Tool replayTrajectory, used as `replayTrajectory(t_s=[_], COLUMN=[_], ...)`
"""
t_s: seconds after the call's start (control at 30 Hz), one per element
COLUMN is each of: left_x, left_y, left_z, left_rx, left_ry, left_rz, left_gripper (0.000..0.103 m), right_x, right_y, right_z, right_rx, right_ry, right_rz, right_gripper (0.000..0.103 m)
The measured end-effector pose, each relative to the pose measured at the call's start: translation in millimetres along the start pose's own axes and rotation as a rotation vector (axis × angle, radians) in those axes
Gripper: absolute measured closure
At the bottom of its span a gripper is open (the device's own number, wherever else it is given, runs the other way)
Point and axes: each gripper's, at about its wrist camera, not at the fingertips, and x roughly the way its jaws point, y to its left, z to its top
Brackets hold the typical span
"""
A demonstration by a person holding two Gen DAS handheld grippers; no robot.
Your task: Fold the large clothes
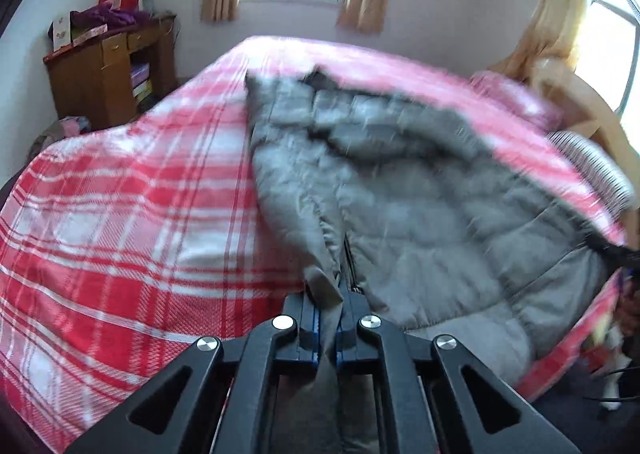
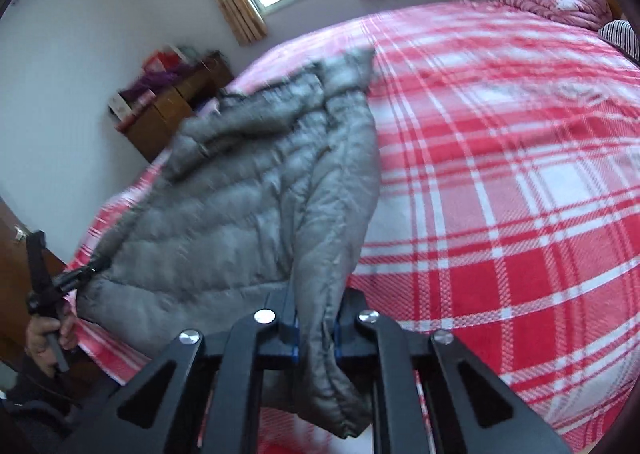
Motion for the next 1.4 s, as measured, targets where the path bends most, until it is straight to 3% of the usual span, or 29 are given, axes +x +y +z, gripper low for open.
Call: replayTrajectory(t_s=[0.17, 0.3, 0.4, 0.53, 0.63, 0.7, 0.73, 0.8, 0.87, 0.97, 1.03, 1.1, 1.13, 1.27, 1.4], left_x=[-71.4, -82.5, -53.8, 12.4, 46.2, 73.1, 79.9, 91.2, 98.2, 102.8, 115.7, 123.3, 124.6, 126.9, 147.9], left_y=[-0.6, -3.7, 4.6, 30.7, 36.9, 50.0, 57.9, 66.2, 73.5, 86.2, 92.5, 95.0, 94.5, 74.6, 19.5], left_z=[34.7, 70.5, 106.9, 155.3, 170.3, 182.8, 185.6, 192.0, 199.2, 205.3, 208.0, 206.6, 206.3, 209.3, 216.8], left_rx=[-0.038, 0.015, 0.032, 0.021, 0.051, 0.005, -0.031, -0.076, -0.108, -0.172, -0.210, -0.258, -0.279, -0.285, -0.126], left_ry=[-0.121, -0.181, -0.190, -0.190, -0.178, -0.124, -0.122, -0.125, -0.170, -0.251, -0.233, -0.253, -0.263, -0.322, -0.329], left_rz=[-0.133, -0.130, -0.103, -0.026, 0.014, 0.010, -0.003, 0.033, 0.127, 0.202, 0.257, 0.346, 0.387, 0.452, 0.527], left_gripper=[0.099, 0.099, 0.099, 0.099, 0.094, 0.089, 0.085, 0.067, 0.022, 0.018, 0.018, 0.018, 0.018, 0.018, 0.017], right_x=[-62.6, -97.1, -90.2, -42.7, -0.5, 29.0, 34.6, 56.4, 75.4, 108.0, 123.6, 138.0, 143.8, 153.7, 173.7], right_y=[21.6, 39.0, 46.9, 35.0, 34.1, 21.2, 16.0, 3.8, -4.1, -16.7, -22.1, -24.3, -24.2, -8.5, 24.9], right_z=[27.3, 59.5, 93.7, 152.7, 187.9, 211.2, 216.0, 229.5, 239.6, 253.8, 258.6, 264.2, 268.2, 275.3, 257.8], right_rx=[-0.039, -0.074, -0.123, -0.128, -0.143, -0.092, -0.074, -0.040, -0.031, 0.006, 0.033, 0.056, 0.060, 0.009, -0.066], right_ry=[-0.120, -0.226, -0.293, -0.354, -0.366, -0.347, -0.339, -0.320, -0.295, -0.269, -0.274, -0.271, -0.288, -0.329, -0.279], right_rz=[0.066, 0.108, 0.077, 0.026, -0.024, -0.030, -0.028, -0.043, -0.056, -0.048, -0.066, -0.101, -0.112, -0.182, -0.220], right_gripper=[0.091, 0.091, 0.091, 0.091, 0.092, 0.092, 0.092, 0.092, 0.092, 0.089, 0.070, 0.007, 0.003, 0.006, 0.006])
